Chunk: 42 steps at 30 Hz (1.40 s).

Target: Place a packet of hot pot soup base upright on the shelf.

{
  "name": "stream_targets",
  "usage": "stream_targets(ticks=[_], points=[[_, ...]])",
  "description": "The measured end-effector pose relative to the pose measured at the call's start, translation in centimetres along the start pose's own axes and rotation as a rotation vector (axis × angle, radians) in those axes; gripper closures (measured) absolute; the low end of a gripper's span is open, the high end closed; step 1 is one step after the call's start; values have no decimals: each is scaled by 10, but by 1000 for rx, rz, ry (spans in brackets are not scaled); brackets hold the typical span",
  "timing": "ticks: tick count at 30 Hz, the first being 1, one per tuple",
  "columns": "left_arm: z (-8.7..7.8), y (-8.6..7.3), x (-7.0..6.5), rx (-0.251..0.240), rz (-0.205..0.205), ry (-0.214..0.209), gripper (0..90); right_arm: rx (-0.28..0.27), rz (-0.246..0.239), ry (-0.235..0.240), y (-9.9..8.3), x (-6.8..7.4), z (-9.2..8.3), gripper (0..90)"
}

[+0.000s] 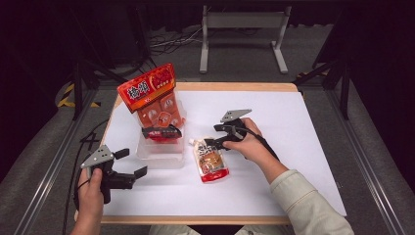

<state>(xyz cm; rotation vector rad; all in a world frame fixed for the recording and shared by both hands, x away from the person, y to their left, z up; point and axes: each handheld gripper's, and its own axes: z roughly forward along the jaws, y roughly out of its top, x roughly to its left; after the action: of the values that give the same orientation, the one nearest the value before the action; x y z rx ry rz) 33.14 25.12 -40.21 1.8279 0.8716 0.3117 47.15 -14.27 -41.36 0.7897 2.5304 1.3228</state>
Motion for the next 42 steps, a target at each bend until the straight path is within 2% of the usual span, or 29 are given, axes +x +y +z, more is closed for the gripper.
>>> stream_targets(ticks=[9,14,15,22,25,28,31,40,41,42], points=[[2,-1,0,13,5,-1,21,52,-3,-14,-4,-2,13,276],[2,-1,0,14,2,-2,21,63,3,-11,-5,-2,19,279],[2,-1,0,14,2,-1,21,81,1,-12,-6,-2,23,280],[2,-1,0,14,-2,-2,21,118,-14,-18,-7,-2,30,279],[2,-1,0,15,-2,-2,21,141,0,-10,-7,-1,33,288],[2,-1,0,20,-3,-3,21,155,-20,-25,-7,0,36,259],[2,-1,0,18,-1,-3,21,178,2,-34,-8,2,38,252],[3,-1,0,21,-3,-3,21,192,-43,-33,-7,6,39,294],[3,-1,0,21,-6,-4,21,191,-46,-35,-7,6,39,331],[3,-1,0,21,-6,-4,21,191,-46,-35,-7,6,39,331]])
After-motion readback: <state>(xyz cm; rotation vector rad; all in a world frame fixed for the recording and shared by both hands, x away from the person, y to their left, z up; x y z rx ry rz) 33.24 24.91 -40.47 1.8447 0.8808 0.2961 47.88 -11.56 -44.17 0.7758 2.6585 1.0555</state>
